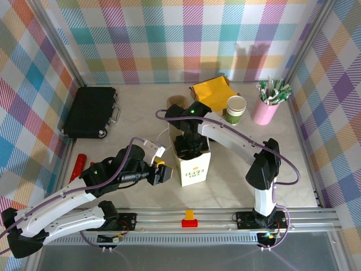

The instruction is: Pack the takeout coffee

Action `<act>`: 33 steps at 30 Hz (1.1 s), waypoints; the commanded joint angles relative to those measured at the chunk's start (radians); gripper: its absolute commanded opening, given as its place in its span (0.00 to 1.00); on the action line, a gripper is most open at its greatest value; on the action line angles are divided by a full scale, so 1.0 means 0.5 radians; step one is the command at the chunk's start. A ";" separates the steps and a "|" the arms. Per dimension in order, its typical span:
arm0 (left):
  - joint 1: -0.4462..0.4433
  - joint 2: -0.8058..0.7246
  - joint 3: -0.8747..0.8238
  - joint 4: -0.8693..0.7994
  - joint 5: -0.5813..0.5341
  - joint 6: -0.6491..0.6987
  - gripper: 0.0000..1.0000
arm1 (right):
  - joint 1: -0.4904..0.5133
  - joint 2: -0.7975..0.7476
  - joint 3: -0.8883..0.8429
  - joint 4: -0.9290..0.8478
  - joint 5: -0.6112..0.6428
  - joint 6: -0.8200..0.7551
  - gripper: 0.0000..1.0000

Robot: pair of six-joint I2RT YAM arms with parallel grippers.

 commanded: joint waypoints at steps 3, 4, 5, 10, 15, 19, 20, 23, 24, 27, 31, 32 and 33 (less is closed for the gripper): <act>-0.014 0.002 0.020 -0.012 -0.016 -0.008 0.53 | -0.011 -0.061 -0.030 -0.025 0.007 -0.031 0.56; -0.014 0.004 0.021 -0.009 -0.012 -0.007 0.53 | -0.011 -0.063 -0.033 -0.024 0.009 -0.029 0.56; -0.014 0.004 0.020 -0.009 -0.011 -0.007 0.53 | -0.013 -0.064 -0.038 -0.022 0.007 -0.028 0.56; -0.014 0.017 0.025 -0.006 -0.014 -0.008 0.53 | -0.011 -0.073 -0.059 -0.005 0.006 -0.029 0.56; -0.014 0.030 0.021 0.011 -0.009 -0.015 0.53 | -0.011 -0.075 -0.082 0.014 0.001 -0.033 0.56; -0.014 0.041 0.025 0.016 -0.007 -0.020 0.53 | -0.011 -0.082 -0.106 0.027 0.002 -0.035 0.56; -0.014 0.043 0.024 0.016 -0.005 -0.020 0.53 | -0.011 -0.082 -0.110 0.028 0.001 -0.038 0.56; -0.014 0.044 0.025 0.016 -0.004 -0.023 0.53 | -0.012 -0.084 -0.117 0.014 0.012 -0.028 0.56; -0.014 0.042 0.024 0.016 -0.005 -0.023 0.53 | -0.013 -0.081 -0.113 0.006 0.022 -0.026 0.56; -0.014 0.042 0.024 0.016 -0.005 -0.023 0.53 | -0.014 -0.088 -0.110 0.000 0.041 -0.023 0.56; -0.014 0.041 0.022 0.016 -0.003 -0.026 0.53 | -0.012 -0.095 -0.107 0.024 0.045 -0.025 0.56; -0.014 0.041 0.019 0.015 -0.004 -0.027 0.53 | -0.014 -0.097 -0.107 0.027 0.043 -0.026 0.56; -0.014 0.039 0.023 0.013 -0.005 -0.027 0.53 | -0.014 -0.100 -0.107 0.032 0.042 -0.025 0.56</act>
